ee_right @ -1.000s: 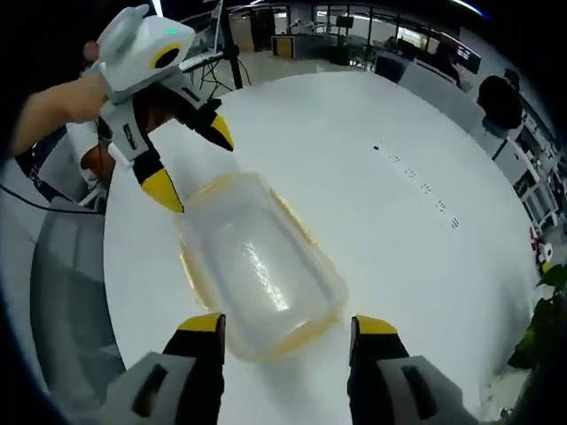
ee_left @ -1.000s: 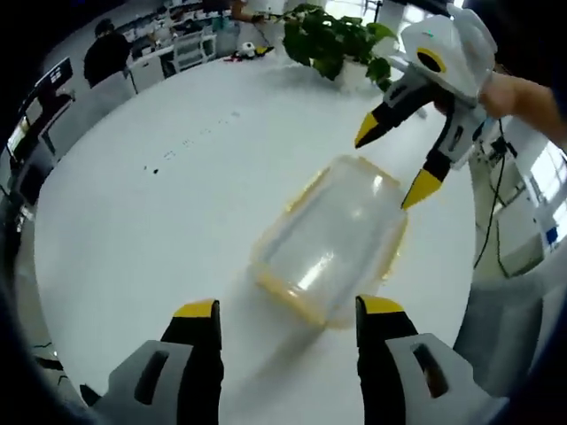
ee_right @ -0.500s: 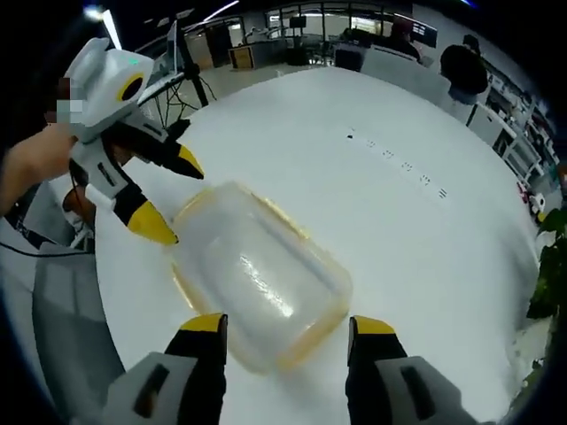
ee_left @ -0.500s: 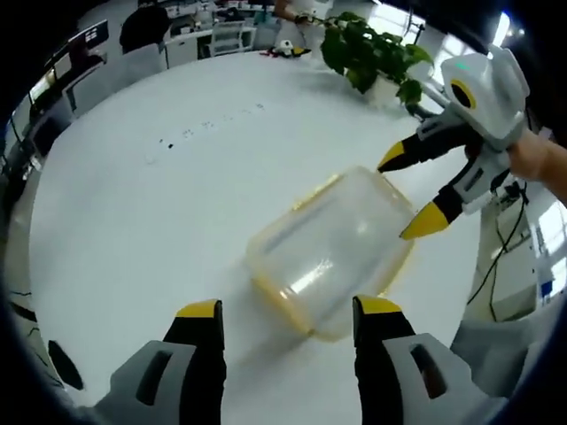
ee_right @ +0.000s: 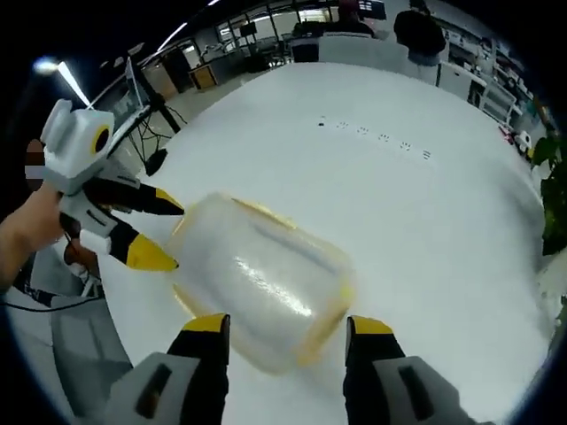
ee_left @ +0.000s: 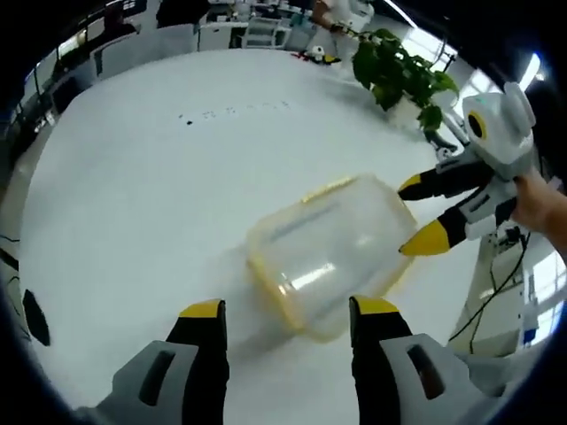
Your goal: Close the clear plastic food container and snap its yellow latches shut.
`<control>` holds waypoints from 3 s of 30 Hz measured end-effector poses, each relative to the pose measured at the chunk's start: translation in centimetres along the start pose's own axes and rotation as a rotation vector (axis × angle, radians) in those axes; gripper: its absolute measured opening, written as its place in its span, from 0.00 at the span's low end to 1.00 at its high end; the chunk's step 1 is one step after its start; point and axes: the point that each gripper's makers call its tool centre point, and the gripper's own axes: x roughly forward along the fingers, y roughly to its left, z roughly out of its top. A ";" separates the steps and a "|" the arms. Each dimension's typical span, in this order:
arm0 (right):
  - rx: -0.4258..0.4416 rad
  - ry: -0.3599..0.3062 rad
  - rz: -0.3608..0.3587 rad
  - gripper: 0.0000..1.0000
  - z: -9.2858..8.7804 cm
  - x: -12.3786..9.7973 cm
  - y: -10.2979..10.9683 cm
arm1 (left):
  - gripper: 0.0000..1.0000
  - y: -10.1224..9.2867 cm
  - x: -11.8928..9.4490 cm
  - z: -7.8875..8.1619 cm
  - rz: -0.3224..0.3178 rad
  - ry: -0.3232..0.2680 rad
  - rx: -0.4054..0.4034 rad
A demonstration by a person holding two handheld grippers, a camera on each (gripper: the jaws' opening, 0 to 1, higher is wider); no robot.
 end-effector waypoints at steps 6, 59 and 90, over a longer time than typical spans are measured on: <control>0.074 -0.017 0.021 0.52 0.0 0.3 0.2 | 0.50 -0.2 0.3 0.4 -0.007 -0.016 -0.062; 0.177 -0.054 0.022 0.44 0.6 1.0 0.1 | 0.38 -1.3 1.3 0.8 -0.063 -0.041 -0.106; 0.014 -0.047 0.027 0.54 0.8 0.9 1.1 | 0.47 -1.0 0.4 1.4 -0.080 -0.043 -0.015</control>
